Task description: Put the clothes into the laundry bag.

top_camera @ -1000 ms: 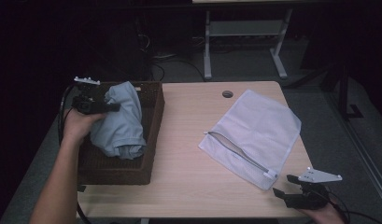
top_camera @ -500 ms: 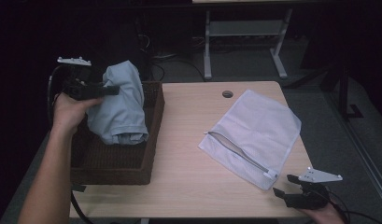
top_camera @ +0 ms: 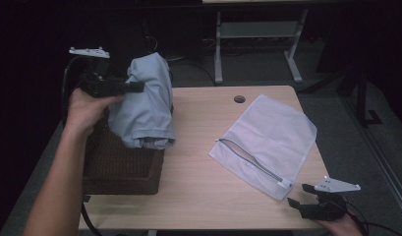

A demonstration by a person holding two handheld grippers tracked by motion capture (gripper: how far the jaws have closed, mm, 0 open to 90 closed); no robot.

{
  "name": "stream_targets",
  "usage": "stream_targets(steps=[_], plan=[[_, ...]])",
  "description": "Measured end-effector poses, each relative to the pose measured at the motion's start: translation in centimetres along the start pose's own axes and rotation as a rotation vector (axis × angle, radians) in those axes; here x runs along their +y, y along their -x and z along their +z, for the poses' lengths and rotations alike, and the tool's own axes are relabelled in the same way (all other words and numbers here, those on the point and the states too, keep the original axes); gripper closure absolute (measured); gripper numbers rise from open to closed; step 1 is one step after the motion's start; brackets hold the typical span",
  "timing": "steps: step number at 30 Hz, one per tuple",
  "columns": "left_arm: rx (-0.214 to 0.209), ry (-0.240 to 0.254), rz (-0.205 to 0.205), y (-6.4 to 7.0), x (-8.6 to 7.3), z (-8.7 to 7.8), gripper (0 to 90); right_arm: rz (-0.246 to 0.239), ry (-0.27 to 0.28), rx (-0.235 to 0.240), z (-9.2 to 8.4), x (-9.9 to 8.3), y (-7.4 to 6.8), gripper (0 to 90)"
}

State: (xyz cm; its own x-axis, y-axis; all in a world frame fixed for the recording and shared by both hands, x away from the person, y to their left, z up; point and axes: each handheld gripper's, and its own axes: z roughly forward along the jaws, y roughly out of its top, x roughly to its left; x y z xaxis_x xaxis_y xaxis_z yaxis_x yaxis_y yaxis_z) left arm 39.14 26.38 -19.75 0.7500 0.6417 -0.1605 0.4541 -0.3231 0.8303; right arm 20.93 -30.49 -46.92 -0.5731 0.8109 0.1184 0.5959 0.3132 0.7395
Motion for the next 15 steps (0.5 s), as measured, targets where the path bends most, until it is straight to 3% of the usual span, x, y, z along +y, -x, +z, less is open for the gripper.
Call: stream_targets(steps=[10,15], plan=[[-0.107,-0.035,0.07,3.9,0.6,3.5,73.9,-0.003,0.001,0.001,0.0,0.0,0.0,20.6],[-0.133,-0.078,0.107,5.6,0.6,5.1,73.9,-0.002,0.003,0.0,-0.1,0.0,0.0,20.6]])
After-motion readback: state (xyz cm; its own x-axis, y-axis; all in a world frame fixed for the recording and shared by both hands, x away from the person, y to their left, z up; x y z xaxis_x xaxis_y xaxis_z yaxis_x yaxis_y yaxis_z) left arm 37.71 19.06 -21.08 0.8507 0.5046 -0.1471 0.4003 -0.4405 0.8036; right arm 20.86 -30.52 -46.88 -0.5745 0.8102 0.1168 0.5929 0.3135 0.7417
